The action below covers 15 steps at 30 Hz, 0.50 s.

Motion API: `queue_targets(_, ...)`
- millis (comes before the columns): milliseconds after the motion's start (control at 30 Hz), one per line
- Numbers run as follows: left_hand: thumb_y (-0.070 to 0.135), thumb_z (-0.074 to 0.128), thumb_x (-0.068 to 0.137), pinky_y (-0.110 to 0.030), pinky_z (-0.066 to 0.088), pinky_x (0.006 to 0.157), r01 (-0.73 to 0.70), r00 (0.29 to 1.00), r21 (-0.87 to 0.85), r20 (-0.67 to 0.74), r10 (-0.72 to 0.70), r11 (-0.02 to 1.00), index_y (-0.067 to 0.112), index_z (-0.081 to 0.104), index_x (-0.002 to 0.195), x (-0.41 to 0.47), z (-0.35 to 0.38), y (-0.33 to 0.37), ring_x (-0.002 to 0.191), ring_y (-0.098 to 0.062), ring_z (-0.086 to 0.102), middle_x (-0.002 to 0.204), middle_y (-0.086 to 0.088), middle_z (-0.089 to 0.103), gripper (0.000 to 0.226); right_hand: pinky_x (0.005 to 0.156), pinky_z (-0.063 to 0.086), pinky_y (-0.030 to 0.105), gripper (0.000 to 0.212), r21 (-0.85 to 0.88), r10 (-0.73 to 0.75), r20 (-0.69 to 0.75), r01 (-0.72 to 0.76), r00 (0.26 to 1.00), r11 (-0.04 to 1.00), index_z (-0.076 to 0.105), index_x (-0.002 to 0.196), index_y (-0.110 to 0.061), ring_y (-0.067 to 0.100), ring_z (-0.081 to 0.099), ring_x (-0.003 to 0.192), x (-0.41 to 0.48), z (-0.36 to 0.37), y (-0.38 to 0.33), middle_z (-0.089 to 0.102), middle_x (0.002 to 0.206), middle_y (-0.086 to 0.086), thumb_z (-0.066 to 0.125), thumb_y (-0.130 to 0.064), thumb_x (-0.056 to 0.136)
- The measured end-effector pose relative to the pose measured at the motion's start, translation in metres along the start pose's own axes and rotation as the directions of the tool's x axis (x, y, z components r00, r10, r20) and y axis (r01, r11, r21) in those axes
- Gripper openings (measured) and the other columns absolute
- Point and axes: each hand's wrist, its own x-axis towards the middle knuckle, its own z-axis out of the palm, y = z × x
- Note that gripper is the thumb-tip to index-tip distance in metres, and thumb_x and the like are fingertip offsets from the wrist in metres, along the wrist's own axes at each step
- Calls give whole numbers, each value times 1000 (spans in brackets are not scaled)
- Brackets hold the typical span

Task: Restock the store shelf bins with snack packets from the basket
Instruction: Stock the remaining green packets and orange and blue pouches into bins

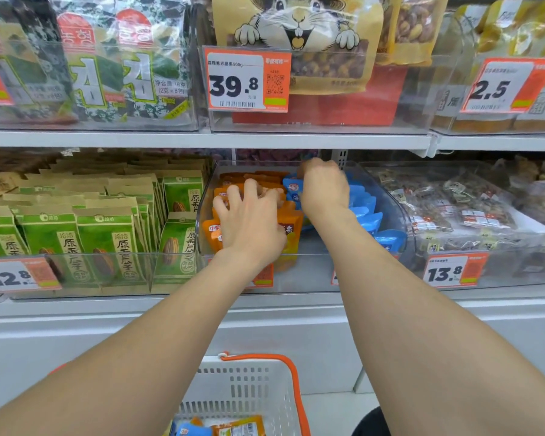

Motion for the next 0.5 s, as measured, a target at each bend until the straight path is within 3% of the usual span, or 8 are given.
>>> queue_targets(200,35,70,84,-55,29,107,-29,1000,24,-3,29,999,31,68,121,1,2,-4,126,-34,40,135,-3,47,37,91,50,42,36,-103,-6,54,12,999,995,64,122,-3,40,60,111,8,22,8,63,119,21,59,11,89)
queue_targets(333,41,76,81,-56,30,107,2,1000,22,14,-2,1000,30,66,124,3,3,-6,128,-33,41,135,-2,49,45,93,43,40,38,-133,-28,3,28,1000,991,65,120,-9,37,59,111,10,20,9,67,112,15,63,6,85)
queue_targets(400,45,78,79,-56,31,106,7,1000,37,10,-7,999,28,62,127,4,1,-6,128,-32,42,135,-3,50,53,90,46,40,35,-28,-15,-50,14,999,1000,67,116,-11,37,61,106,8,16,8,69,109,15,62,4,85)
queue_targets(500,59,80,73,-55,34,105,37,999,59,-30,-35,998,28,56,128,2,-2,-9,126,-31,46,132,-2,54,68,78,59,41,27,424,14,-3,-12,1000,905,72,96,-17,32,66,86,-3,4,7,72,92,9,53,-4,83)
